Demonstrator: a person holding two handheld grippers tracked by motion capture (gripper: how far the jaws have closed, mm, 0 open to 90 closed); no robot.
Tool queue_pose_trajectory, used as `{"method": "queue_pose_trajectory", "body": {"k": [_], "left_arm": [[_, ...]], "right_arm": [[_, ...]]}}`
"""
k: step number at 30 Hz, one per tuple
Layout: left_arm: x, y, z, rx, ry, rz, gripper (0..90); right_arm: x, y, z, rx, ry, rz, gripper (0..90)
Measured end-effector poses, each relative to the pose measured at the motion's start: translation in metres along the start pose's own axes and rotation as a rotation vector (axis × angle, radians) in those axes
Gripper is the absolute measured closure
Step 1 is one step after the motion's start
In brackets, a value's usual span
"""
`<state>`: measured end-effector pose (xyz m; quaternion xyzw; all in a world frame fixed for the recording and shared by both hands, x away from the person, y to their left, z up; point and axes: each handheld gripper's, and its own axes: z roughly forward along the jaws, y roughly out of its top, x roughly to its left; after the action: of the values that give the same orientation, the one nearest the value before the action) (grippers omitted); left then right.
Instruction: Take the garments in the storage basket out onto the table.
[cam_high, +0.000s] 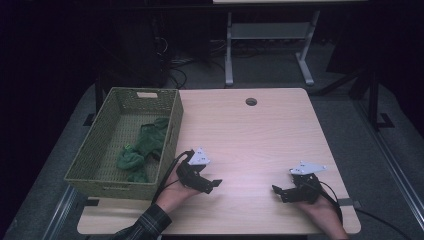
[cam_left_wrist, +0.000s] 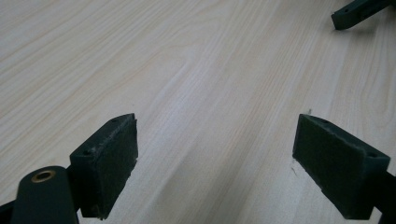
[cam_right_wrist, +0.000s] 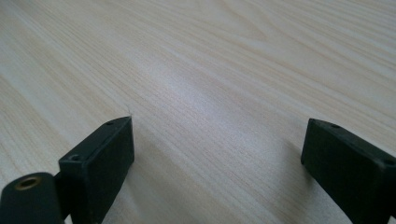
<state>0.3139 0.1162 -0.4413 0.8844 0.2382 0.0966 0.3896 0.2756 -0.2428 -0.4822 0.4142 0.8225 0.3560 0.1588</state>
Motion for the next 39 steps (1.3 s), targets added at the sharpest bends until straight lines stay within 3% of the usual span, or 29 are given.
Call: {"method": "queue_pose_trajectory", "body": {"k": [29,39], "left_arm": [[-0.001,0.019,-0.019,-0.016,-0.003,-0.015,13.7],[0.001,0.026,-0.024,0.002,-0.018,-0.003,13.7]], "right_arm": [[0.000,0.000,0.000,0.001,0.003,0.002,9.1],[0.000,0.001,0.001,0.001,0.003,0.003,9.1]]}}
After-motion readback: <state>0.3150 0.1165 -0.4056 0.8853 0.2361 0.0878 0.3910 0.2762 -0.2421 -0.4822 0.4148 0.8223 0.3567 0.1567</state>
